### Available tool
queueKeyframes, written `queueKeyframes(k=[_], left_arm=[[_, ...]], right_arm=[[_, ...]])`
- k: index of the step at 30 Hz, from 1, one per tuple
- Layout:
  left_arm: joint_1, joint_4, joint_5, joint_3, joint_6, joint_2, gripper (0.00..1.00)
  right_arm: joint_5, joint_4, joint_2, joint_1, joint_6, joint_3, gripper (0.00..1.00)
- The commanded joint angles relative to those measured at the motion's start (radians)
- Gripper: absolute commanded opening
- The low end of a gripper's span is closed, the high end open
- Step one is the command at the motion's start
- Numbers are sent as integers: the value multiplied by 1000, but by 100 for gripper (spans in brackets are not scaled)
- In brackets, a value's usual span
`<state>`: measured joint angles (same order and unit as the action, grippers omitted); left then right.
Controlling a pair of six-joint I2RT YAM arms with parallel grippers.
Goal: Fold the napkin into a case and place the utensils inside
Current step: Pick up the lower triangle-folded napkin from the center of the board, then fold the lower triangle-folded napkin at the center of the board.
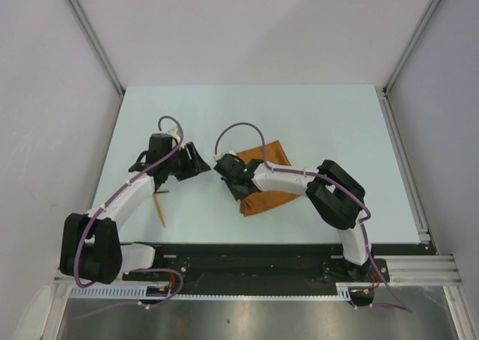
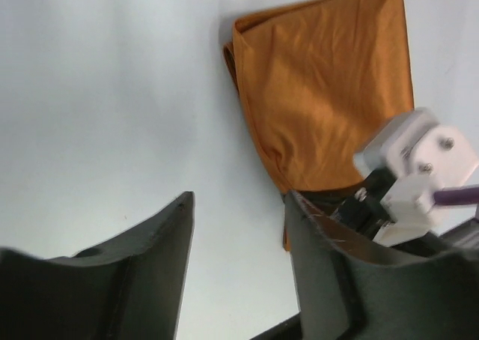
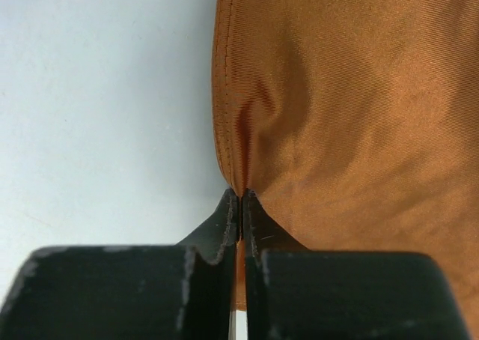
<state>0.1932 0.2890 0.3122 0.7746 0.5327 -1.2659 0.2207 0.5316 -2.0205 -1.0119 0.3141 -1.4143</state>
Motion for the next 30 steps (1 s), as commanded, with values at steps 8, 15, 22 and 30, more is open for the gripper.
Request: queueKeyframes(k=[8,15,22,30], left_arm=[[141,-286,117,-140,266,-90,78],[201,-329,34,-100,446,-167,80],[212,-301,41,-14,515,-297,74],[213,-171,-5,132,474,-421,60]], right_arm=[[-541,-263,189,205,151,207,0],[-681,-416,230,272,213,320,0],[-759,-521,264,312,284,406,0],[-834,-654,287,377,350,495,0]])
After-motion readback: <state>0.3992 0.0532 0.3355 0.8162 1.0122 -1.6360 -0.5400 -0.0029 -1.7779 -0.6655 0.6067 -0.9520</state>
